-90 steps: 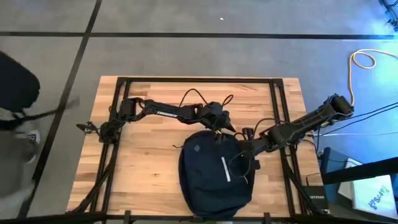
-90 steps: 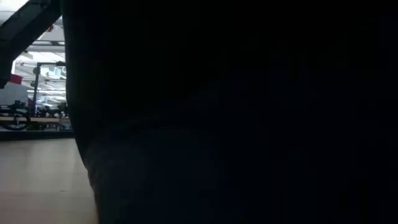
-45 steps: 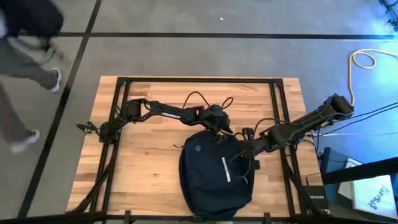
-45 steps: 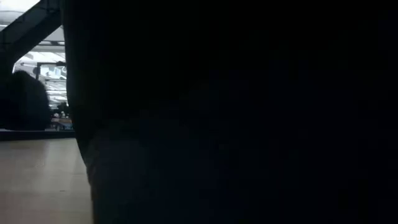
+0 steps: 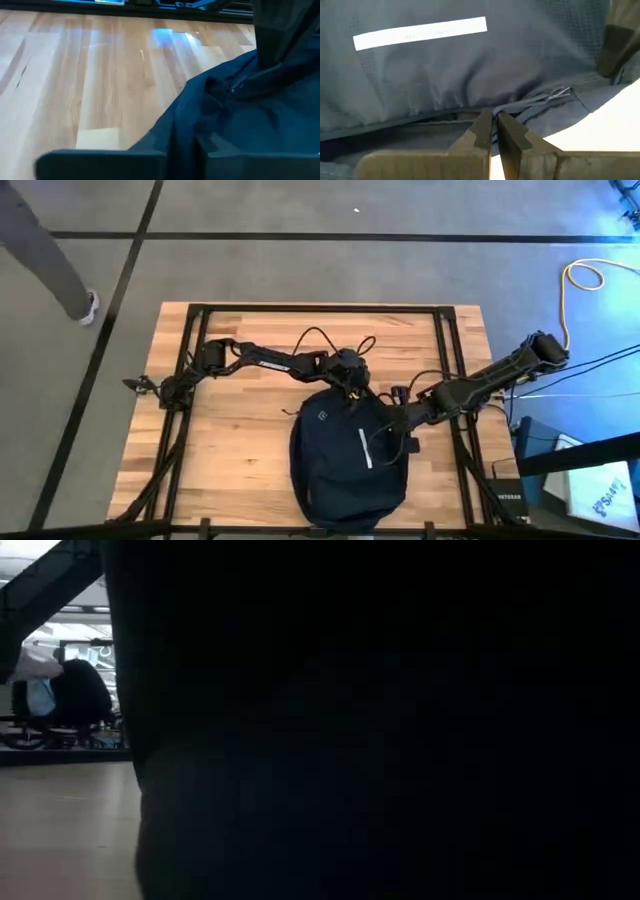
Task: Unpack backpack
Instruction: Close the blue backpack
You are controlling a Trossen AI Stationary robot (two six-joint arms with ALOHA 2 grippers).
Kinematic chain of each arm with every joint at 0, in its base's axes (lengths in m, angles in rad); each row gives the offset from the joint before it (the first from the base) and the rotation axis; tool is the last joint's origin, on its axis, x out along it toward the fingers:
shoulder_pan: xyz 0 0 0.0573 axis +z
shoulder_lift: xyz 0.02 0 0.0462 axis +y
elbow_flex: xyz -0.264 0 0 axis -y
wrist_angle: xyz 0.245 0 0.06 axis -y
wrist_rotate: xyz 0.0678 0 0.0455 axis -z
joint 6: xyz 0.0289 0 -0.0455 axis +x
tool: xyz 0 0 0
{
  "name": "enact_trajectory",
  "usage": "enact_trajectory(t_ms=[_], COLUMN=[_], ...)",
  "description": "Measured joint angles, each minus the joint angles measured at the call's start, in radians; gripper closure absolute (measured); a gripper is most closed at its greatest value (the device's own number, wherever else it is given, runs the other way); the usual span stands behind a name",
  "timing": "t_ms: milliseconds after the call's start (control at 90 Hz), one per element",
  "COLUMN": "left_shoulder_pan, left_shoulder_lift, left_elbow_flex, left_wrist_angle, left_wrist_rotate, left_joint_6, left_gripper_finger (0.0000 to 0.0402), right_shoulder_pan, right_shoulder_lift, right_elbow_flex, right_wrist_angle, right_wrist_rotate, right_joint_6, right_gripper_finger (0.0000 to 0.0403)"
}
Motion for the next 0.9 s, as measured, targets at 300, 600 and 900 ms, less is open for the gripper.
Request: enact_trajectory(t_ms=[300, 600, 900], left_shoulder_pan=[-0.004, 0.016, 0.060], left_shoulder_lift=[-0.001, -0.002, -0.098], left_elbow_flex=[0.000, 0.001, 0.000], left_wrist_angle=[-0.010, -0.009, -0.157], left_wrist_rotate=[-0.006, -0.019, -0.138], left_joint_6=[0.008, -0.025, 0.003], left_gripper_finger=[0.0401, 0.0402, 0.0402], right_shoulder_pan=[0.003, 0.105, 0.219], right_shoulder_lift=[0.000, 0.000, 0.000], right_elbow_flex=[0.000, -0.001, 0.002], right_wrist_angle=[0.004, 0.003, 0.017], right_wrist_rotate=[-0.047, -0.100, -0.102], right_joint_6=[0.028, 0.124, 0.229], right_gripper_finger=[0.0403, 0.0403, 0.0403])
